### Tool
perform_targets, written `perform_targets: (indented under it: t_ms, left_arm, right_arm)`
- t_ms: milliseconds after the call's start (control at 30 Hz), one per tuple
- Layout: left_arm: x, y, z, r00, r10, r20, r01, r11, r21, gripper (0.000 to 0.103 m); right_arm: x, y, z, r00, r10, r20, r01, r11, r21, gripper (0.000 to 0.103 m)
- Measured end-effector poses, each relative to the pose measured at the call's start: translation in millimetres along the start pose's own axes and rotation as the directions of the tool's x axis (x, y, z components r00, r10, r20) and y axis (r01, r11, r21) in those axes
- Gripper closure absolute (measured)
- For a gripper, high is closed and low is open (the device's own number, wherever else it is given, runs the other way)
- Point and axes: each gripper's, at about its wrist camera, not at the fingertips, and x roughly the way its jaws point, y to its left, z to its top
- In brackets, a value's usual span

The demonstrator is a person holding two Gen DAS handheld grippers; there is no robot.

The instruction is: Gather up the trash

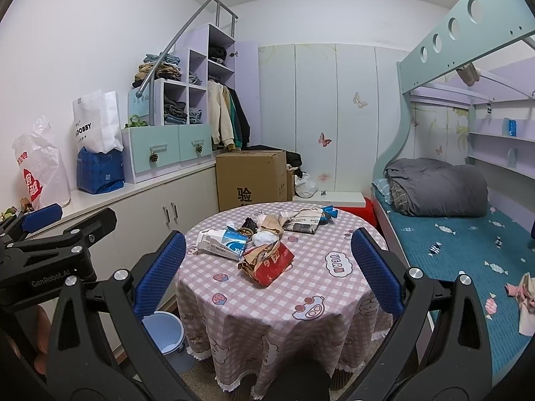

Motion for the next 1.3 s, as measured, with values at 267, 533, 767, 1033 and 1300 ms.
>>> perform_targets:
  t_ms: [267,533,767,1033,1300]
  left_arm:
    - [-0.2,-0.7,-1.2,1.0,0.0,0.0,0.0,1.0,0.0,0.004]
    - [-0.5,-1.7,-2.3,1.0,-0.001,-0.001,0.001,1.0,0.002,0.004]
    - [-0.9,-2.2,-2.5,1.0,0.001,-0.002,-0.001,1.0,0.002,0.004]
    - [-0.6,-3.0,-3.5,1.0,-0.001,-0.003,0.001,1.0,0.002,0.004]
    - [0.0,-2.9,-3.2,1.0,0.001,-0.004,-0.001,1.0,0.003,0.004]
  right_arm:
    - [0.3,-1.1,-0.3,1.0,0.0,-0.003,0.0,1.0,0.002,0.006]
    - [0.2,-1.3,-0.2,1.0,0.0,-0.003,0.0,1.0,0.003,0.006]
    - [0.5,-1.2,-1.0,1.0,0.0,-0.004,0.0,1.0,0.003,0.006]
    - [-1.4,-0.4,-2.0,1.0,0.003,-0.01,-0.003,1.0,0.003,0.006]
    - [-0.4,-0.5,-1.2,1.0,0.004,-0.011,-0.004,1.0,0.003,0.006]
